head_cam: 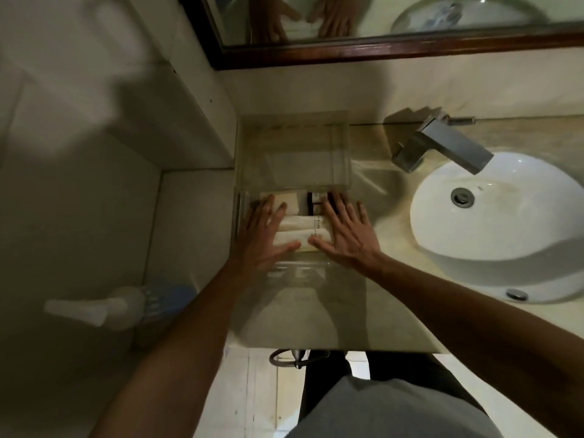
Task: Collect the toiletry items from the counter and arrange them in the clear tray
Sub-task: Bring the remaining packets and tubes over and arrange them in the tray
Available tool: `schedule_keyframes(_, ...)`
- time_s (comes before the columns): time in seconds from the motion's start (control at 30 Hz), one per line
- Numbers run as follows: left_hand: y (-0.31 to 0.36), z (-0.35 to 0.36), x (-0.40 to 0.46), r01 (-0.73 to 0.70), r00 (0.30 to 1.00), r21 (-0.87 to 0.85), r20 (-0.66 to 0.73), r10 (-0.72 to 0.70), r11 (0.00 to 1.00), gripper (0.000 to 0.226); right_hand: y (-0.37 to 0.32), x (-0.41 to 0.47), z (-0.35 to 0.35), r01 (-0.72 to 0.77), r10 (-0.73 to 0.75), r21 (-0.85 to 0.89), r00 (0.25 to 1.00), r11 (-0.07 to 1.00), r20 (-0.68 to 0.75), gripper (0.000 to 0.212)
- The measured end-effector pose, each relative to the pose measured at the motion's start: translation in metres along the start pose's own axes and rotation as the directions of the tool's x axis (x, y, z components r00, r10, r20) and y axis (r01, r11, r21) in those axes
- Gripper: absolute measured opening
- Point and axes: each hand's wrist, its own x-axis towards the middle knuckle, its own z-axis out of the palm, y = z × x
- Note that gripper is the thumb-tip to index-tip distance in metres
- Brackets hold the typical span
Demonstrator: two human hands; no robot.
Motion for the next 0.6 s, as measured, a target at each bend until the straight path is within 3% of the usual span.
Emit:
schedule_keyframes(0.1,-0.004,-0.016,-0.022,0.1,0.989,-0.034,-0.102,-0.103,0.994,0.116,0.011,-0.021,-0.009,0.043,-0.042,0.01,0.997,0.999,-0.059,0.118)
schedule_keyframes(0.23,-0.035,-0.028,-0.049,0.205,0.979,0.041,0.001,-0.205,0.978,0.146,0.031,-0.044,-0.01,0.049,-0.048,-0.076,0.999,0.996,0.005,0.137)
schedule_keyframes(0.37,-0.057,-0.027,-0.05,0.181,0.977,0.172,0.077,-0.197,0.968,0.14,0.036,-0.039,-0.008,0.064,-0.057,-0.128,0.997,0.99,0.057,0.139)
schedule_keyframes(0.6,-0.043,-0.021,-0.04,0.207,0.975,-0.017,0.083,-0.205,0.978,0.144,0.038,-0.028,0.005,0.076,-0.072,-0.048,0.994,0.996,0.086,0.139)
